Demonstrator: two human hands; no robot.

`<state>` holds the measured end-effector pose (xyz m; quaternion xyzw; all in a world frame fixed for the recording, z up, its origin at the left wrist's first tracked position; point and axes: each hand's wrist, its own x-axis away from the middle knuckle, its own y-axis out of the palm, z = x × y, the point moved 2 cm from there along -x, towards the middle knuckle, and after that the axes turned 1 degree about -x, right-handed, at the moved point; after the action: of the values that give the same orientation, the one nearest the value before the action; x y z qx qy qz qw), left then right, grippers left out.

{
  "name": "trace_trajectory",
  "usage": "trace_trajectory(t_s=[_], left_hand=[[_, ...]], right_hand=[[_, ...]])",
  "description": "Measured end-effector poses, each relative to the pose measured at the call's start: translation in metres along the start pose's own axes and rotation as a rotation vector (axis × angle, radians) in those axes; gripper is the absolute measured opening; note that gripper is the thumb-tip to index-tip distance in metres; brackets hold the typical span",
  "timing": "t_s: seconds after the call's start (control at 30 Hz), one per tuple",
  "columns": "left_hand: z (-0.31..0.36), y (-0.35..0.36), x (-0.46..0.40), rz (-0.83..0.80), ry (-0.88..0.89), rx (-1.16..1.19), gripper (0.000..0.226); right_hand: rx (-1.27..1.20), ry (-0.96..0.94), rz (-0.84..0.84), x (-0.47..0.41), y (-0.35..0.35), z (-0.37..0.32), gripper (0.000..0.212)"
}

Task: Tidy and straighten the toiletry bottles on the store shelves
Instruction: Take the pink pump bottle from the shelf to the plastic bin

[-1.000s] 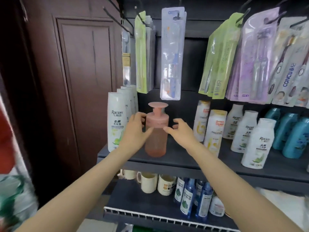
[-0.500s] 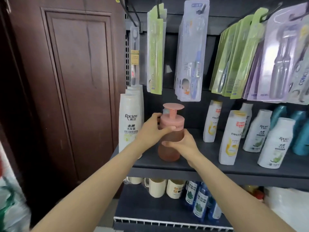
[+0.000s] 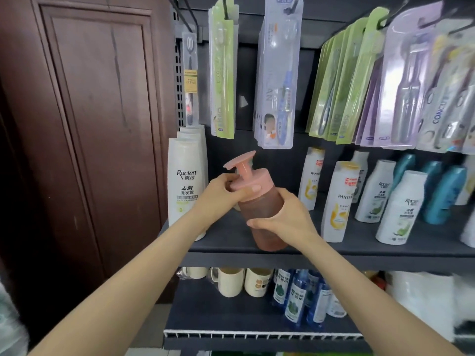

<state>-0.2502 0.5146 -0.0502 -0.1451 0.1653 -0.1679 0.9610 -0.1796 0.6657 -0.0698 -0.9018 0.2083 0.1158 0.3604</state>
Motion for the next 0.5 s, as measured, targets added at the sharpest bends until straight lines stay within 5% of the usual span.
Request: trace_trajectory(t_s=[0.3, 0.5], left_hand=[[0.004, -0.003, 0.022, 0.023, -0.023, 0.203, 0.038], [0.006, -0.007, 0.026, 0.002, -0.018, 0.120, 0.052]], right_hand=[[0.087, -0.041, -0.002, 0.018, -0.004, -0.004, 0.083], [0.043, -0.014, 0.005, 0.026, -0.003, -0.003, 0.082]])
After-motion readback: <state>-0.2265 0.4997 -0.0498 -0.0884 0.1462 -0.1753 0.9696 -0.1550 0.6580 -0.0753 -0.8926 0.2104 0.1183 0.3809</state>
